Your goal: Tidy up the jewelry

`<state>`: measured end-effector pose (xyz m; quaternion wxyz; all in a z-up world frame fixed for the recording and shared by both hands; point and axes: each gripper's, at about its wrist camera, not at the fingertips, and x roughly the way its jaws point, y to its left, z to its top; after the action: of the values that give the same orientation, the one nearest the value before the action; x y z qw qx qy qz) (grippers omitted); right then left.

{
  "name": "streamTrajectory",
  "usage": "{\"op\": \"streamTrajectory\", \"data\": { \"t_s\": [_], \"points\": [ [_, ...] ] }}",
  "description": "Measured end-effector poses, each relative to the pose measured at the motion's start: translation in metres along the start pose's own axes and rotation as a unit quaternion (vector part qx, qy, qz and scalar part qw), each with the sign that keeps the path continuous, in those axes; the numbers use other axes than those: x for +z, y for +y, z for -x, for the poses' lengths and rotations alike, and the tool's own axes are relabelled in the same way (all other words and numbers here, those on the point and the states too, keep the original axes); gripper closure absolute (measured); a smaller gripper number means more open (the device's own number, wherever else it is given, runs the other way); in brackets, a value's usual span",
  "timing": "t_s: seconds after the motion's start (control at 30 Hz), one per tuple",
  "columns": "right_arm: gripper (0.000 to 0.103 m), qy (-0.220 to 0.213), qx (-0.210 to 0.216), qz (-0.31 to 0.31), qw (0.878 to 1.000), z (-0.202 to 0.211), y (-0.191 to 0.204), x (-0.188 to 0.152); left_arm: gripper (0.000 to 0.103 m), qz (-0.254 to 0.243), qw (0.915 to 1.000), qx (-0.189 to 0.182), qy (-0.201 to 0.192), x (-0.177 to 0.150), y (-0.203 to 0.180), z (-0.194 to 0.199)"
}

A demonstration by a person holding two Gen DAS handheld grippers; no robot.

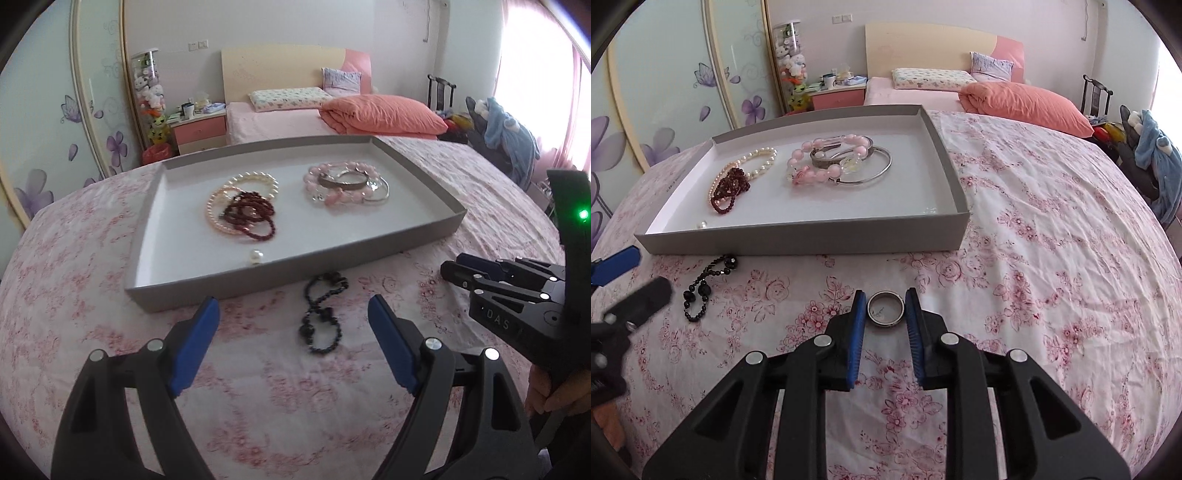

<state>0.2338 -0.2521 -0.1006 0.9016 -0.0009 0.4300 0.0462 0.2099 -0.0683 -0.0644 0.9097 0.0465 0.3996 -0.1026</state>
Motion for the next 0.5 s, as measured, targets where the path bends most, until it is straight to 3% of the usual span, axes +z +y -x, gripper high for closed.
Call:
{"op": "streamTrajectory", "data": {
  "t_s": [0.07, 0.37, 0.5],
  "points": [
    [0.08, 0.0, 0.001, 0.001, 1.0, -0.002, 0.001, 0.001, 0.024, -0.003, 1.0, 0.004, 0.008, 0.002, -0.005, -0.007],
    [0.08, 0.001, 0.008, -0.002, 1.0, -0.002, -0.004, 0.001, 0.049, 0.009, 0.9984, 0.012, 0.055, 0.002, -0.01, -0.038],
    [0.08, 0.001, 0.007, 0.001, 1.0, -0.002, -0.003, 0.001, 0.069, 0.01, 0.9988, 0.014, 0.047, 0.003, -0.01, -0.038]
  ]
}}
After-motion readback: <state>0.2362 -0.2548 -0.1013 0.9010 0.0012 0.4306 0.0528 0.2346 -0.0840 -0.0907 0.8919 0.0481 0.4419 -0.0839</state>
